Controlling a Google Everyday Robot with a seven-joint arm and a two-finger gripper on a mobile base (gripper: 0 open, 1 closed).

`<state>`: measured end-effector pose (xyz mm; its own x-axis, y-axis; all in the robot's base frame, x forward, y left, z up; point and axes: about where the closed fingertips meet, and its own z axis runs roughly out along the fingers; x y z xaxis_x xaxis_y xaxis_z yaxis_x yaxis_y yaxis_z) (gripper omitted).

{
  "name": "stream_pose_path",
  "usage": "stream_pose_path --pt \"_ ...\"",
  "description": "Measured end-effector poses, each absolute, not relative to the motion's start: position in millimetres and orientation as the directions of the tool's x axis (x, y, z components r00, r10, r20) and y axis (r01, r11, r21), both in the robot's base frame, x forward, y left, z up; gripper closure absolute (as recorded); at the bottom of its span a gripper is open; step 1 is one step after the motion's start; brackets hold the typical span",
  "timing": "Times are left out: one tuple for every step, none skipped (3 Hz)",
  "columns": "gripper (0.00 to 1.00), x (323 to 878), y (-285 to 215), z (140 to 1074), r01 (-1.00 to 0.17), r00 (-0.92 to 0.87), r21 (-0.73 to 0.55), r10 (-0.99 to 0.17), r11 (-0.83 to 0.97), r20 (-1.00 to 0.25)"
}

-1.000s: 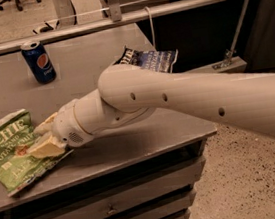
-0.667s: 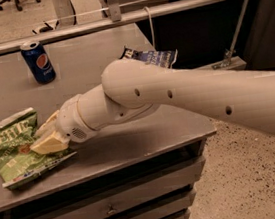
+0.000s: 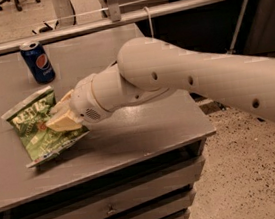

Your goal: Move green jalapeno chip bag near pepsi can

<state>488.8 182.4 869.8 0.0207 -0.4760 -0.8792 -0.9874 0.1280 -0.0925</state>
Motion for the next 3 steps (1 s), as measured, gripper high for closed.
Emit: stream_pose_path --pt "1.00 536.8 129.5 897.7 -0.960 0.028 -0.159 -0.483 0.232 -0.875" --pt "1.00 536.8 129.6 897.8 -0.960 0.028 -0.159 -0.483 0.232 -0.875" --pt "1.00 536.0 127.2 905.1 -0.949 0.044 -0.192 -0.498 0.250 -0.866"
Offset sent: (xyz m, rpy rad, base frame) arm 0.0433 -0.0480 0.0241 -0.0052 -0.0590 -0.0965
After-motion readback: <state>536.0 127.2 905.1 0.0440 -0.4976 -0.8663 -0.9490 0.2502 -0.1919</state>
